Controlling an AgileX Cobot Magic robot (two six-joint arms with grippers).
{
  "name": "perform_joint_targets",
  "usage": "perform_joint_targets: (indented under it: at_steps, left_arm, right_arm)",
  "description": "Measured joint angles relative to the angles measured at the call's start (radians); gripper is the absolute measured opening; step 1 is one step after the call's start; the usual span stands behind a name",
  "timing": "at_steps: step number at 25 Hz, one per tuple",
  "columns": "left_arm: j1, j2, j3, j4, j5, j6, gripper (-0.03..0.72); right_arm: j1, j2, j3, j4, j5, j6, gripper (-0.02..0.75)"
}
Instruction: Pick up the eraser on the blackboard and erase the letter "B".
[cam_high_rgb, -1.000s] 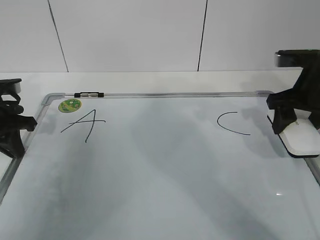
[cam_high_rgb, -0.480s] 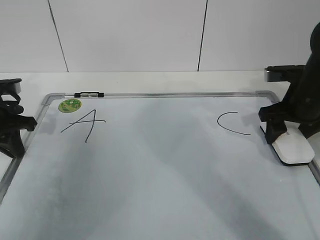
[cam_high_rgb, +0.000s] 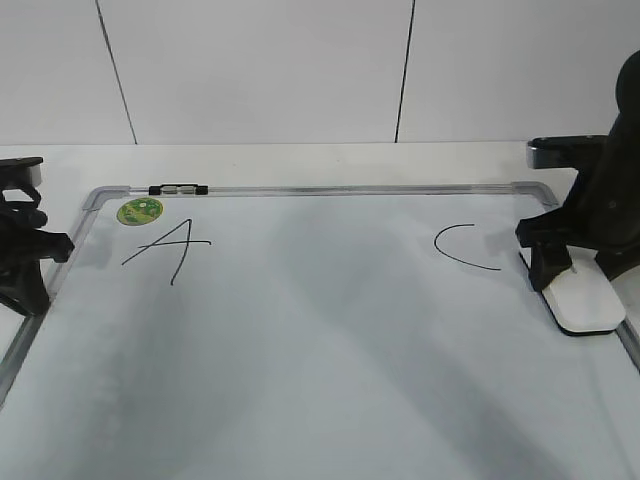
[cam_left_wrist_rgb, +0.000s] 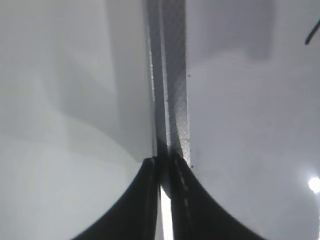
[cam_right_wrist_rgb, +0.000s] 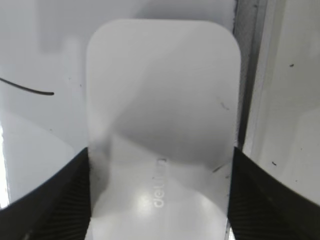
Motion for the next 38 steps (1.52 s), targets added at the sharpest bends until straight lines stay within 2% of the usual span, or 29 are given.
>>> perform_joint_targets:
  at_steps: [17,19,22,25,32,38]
  left_arm:
    - [0.002,0.0,0.0,0.0,0.0,0.0,0.032]
    - [0.002,0.0,0.0,0.0,0.0,0.0,0.032]
    - [0.002,0.0,0.0,0.0,0.0,0.0,0.032]
    - [0.002,0.0,0.0,0.0,0.002,0.0,0.032]
    - [0.002,0.0,0.0,0.0,0.002,0.0,0.032]
    - [0.002,0.0,0.0,0.0,0.002,0.0,0.032]
  right_arm:
    - [0.0,0.002,0.0,-0.002,0.0,0.0,0.566]
    - [0.0,0.002,0.0,-0.002,0.0,0.0,0.576]
    - [0.0,0.006,0.0,-0.006,0.009,0.0,0.633]
    - [0.0,0.008,0.0,-0.01,0.029,0.0,0.647]
    - [0.0,0.008,-0.08,-0.01,0.127,0.0,0.647]
    - [0.0,0.008,-0.2,0.01,0.273,0.0,0.622]
